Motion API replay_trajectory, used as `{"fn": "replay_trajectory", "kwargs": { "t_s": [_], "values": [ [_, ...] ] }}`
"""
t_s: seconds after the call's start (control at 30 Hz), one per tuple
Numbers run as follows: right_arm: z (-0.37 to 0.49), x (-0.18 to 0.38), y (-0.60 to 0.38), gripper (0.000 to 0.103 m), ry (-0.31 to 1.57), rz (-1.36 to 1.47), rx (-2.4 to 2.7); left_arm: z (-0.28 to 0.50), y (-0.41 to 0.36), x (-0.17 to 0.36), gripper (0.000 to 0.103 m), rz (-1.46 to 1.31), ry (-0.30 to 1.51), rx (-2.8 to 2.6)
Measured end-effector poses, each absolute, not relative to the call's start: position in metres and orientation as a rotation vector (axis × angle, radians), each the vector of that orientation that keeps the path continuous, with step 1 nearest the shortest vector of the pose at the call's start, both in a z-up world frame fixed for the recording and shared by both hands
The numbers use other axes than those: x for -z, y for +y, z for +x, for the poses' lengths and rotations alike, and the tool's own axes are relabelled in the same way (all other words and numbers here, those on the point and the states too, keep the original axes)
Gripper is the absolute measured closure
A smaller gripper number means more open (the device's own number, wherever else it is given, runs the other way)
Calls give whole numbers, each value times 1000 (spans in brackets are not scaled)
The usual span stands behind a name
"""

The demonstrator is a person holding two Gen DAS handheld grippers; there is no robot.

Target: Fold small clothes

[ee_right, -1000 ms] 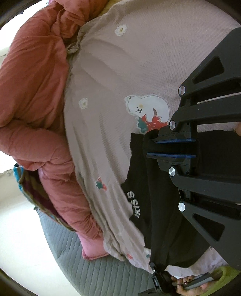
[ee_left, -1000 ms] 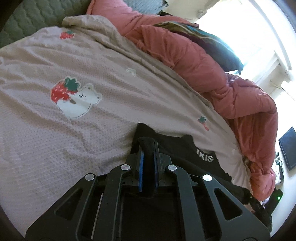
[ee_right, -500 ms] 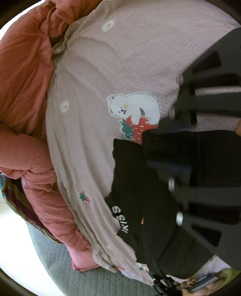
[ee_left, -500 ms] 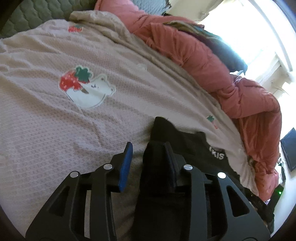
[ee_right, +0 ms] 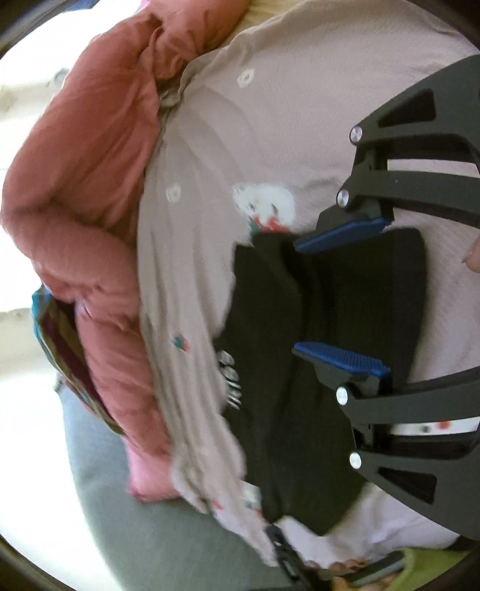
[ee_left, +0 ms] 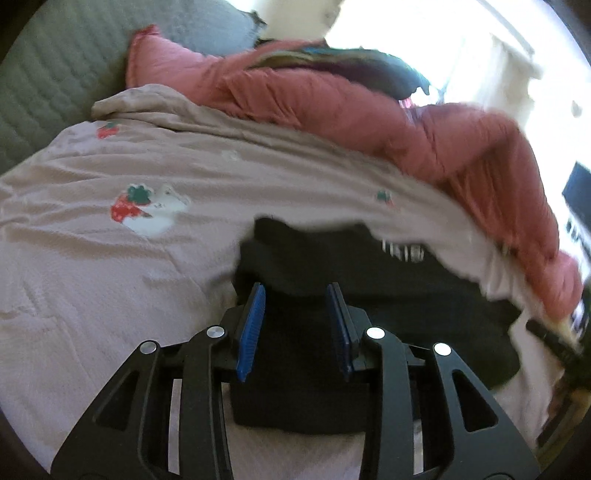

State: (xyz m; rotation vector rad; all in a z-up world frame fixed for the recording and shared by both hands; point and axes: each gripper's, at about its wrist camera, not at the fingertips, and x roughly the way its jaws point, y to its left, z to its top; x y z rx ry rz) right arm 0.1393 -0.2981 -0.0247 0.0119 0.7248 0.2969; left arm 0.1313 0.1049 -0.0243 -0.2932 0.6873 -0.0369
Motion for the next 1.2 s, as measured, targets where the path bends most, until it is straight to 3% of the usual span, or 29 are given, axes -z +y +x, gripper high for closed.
{"fn": "replay_trajectory", "kwargs": {
  "t_s": [0.07, 0.57, 0.63, 0.87, 1.03, 1.2],
  "values": [
    [139, 34, -287, 73, 754, -34, -306, 131, 96, 30, 77, -249, 713, 40],
    [189, 54, -250, 74, 828, -94, -329, 161, 66, 40, 76, -99, 771, 38],
    [201, 51, -247, 74, 832, -82, -340, 169, 63, 38, 70, -115, 775, 51],
    [240, 41, -232, 72, 841, -84, -354, 203, 69, 29, 70, -233, 777, 55],
    [267, 38, -233, 72, 840, -52, -319, 214, 94, 1, 65, -421, 668, 39],
    [285, 27, -245, 72, 791, -71, -230, 191, 107, -10, 64, -413, 594, 48]
  ]
}}
